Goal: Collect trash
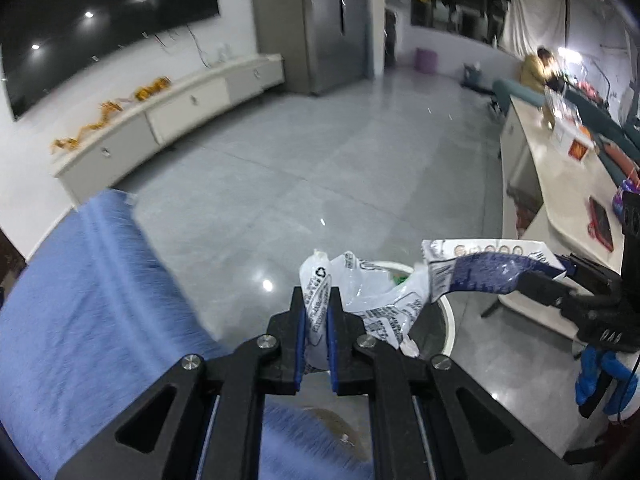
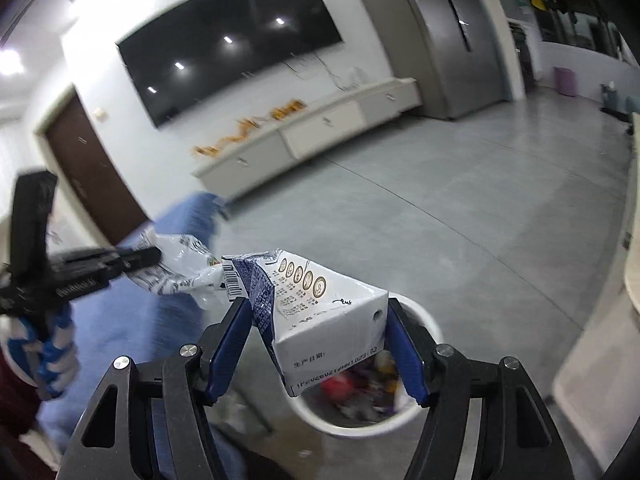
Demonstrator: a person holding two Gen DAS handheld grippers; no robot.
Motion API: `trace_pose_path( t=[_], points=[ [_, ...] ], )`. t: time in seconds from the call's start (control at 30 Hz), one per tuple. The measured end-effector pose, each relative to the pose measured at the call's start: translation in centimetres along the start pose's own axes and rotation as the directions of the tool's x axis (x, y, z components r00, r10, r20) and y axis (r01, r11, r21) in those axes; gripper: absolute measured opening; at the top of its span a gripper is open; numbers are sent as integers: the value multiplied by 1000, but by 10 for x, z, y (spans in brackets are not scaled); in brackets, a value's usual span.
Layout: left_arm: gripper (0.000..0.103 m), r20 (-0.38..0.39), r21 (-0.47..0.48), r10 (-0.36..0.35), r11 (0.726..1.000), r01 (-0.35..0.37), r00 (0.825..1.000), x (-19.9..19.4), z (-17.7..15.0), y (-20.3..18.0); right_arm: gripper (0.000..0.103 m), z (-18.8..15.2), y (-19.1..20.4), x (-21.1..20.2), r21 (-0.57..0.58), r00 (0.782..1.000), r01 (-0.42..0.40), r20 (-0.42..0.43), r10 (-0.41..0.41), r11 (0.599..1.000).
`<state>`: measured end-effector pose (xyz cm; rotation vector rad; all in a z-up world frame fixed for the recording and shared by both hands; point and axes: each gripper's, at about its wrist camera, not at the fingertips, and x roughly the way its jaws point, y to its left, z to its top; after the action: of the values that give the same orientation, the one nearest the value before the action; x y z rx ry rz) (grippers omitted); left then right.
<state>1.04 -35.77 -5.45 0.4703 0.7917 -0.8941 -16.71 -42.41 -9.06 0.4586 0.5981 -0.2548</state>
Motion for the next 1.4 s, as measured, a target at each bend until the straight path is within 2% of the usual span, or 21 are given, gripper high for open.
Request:
trace_pose_path(
  t=[0.13,0.2,0.27,0.43,0.5,0.57,0.63,0.73,0.87,0.97,1.03,1.13,1.23,1.33,1.4],
  points=[
    [12,-114,-45,-46,998,41,992,52,10,-4,65,-8,-17,36,-1,995,69,-68,-69,998],
    [14,-166,-89,-87,993,73,982,75,11,0,65,-11,-23,57,8,991,86,-102,-85,996],
    [20,-215,-133,-156,983,129,964,96,11,0,65,-18,-27,77,13,986,92,-140,-89,996],
    [22,-279,-210,-249,958,194,927,127,10,-1,64,-34,-36,116,-1,969,116,-220,-113,993],
    [27,-265,-209,-261,955,209,928,122,9,6,66,-37,-38,130,-7,962,119,-248,-117,993],
    [41,-239,-209,-261,954,213,935,116,9,5,70,-40,-38,133,-7,958,124,-260,-121,992],
    [42,-203,-205,-258,954,217,945,104,10,4,70,-40,-38,129,2,960,122,-254,-118,993],
    [42,-156,-183,-212,966,183,965,86,14,11,70,-34,-30,118,-13,964,121,-236,-121,993],
    [42,-47,-176,-149,975,138,988,47,12,23,72,-19,-4,92,-78,974,128,-181,-140,989],
    [42,47,-165,-68,983,75,997,11,4,34,81,-5,20,75,-108,983,119,-125,-132,987],
    [43,88,-156,-9,988,23,996,-12,-4,42,85,5,42,62,-131,990,105,-80,-116,986],
    [49,130,-176,76,983,-52,989,-45,-23,61,94,16,75,47,-172,997,70,-29,-77,983],
    [53,164,-209,166,969,-130,972,-78,-44,82,100,22,113,34,-230,999,34,18,-31,973],
    [59,192,-242,251,949,-202,949,-106,-66,97,103,27,149,26,-274,999,0,49,14,962],
    [64,211,-281,317,926,-253,925,-128,-81,111,103,29,172,22,-299,997,-28,60,48,954]
  ],
)
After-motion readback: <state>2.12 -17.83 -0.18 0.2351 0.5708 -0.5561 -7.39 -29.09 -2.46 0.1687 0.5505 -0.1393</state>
